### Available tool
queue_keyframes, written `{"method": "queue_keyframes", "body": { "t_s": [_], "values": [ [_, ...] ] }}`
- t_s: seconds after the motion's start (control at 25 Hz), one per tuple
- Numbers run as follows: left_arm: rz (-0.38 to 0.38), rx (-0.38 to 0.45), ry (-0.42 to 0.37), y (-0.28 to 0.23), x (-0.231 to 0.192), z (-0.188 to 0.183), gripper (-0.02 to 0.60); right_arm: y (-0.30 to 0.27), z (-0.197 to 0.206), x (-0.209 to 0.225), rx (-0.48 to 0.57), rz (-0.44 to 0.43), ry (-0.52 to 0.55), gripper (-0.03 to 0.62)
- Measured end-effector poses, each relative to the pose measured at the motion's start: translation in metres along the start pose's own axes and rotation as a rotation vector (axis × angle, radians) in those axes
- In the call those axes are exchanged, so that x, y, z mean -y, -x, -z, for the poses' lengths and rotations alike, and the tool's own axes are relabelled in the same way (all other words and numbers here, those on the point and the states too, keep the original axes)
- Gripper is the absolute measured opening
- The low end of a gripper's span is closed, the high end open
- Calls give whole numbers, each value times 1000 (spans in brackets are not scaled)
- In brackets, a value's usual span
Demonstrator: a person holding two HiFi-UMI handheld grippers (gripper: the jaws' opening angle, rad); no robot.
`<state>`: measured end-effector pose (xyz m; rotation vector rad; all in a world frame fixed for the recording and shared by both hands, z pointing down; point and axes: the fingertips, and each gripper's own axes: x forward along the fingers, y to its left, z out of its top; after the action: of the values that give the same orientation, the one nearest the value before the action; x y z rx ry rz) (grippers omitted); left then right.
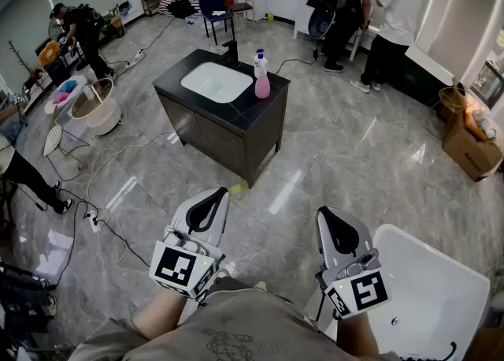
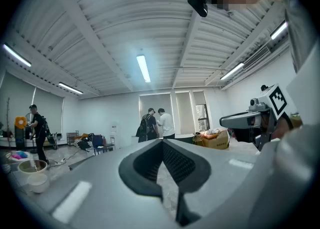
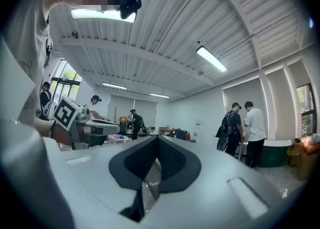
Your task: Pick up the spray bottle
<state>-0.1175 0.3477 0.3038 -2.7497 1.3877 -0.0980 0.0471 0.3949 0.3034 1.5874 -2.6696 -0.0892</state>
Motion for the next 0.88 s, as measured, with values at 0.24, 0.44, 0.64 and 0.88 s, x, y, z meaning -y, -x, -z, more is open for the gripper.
{"method": "queue_keyframes", "body": {
  "t_s": [0.24, 0.44, 0.64, 0.88],
  "values": [
    [16, -1, 4, 1, 13, -4, 0, 9, -3, 7, 17, 2, -39, 28],
    [21, -6, 8, 2, 19, -5, 0, 16, 0, 7, 17, 1, -44, 28],
    [36, -8, 19, -2, 23, 2, 0, 17, 8, 8, -4, 13, -43, 28],
    [47, -9, 23, -7, 26, -1, 0, 20, 16, 6, -37, 14, -45, 28]
  ]
}}
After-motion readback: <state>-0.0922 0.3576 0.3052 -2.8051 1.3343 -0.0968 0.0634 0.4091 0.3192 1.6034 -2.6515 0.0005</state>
